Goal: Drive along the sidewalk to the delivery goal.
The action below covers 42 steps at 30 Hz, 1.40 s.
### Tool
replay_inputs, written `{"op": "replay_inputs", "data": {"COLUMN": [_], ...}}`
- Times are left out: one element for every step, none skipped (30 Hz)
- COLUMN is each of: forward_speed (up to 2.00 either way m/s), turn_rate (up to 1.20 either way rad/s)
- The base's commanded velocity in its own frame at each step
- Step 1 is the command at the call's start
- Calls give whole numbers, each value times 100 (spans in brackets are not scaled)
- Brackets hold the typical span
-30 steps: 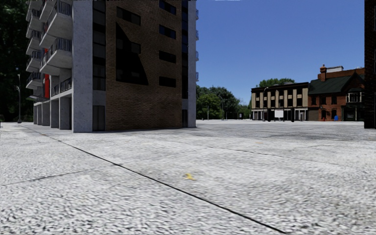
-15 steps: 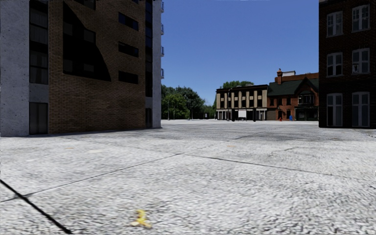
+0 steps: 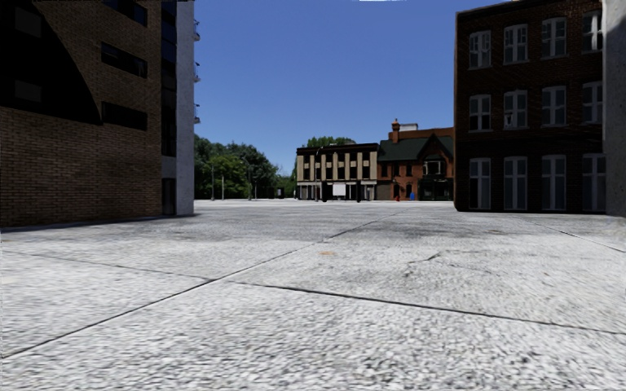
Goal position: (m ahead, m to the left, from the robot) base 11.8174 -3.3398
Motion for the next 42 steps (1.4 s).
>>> {"op": "replay_inputs", "data": {"forward_speed": [200,200,200,200,200,200,200,200,200,200,200,200,200,200,200,200,200,200,200,200,200,200,200,200,200,200,200,200,200,200,200,200,200,200,200,200,200,200,200,200,200,200], "turn_rate": [-51,-51,-51,-51,-51,-51,-43,-24,-5,-5,0,0,0,0,0,0,0,0,0,0,0,0,0,0,0,0,0,0,0,0,0,0,0,0,0,0,0,0,0,0,0,0]}}
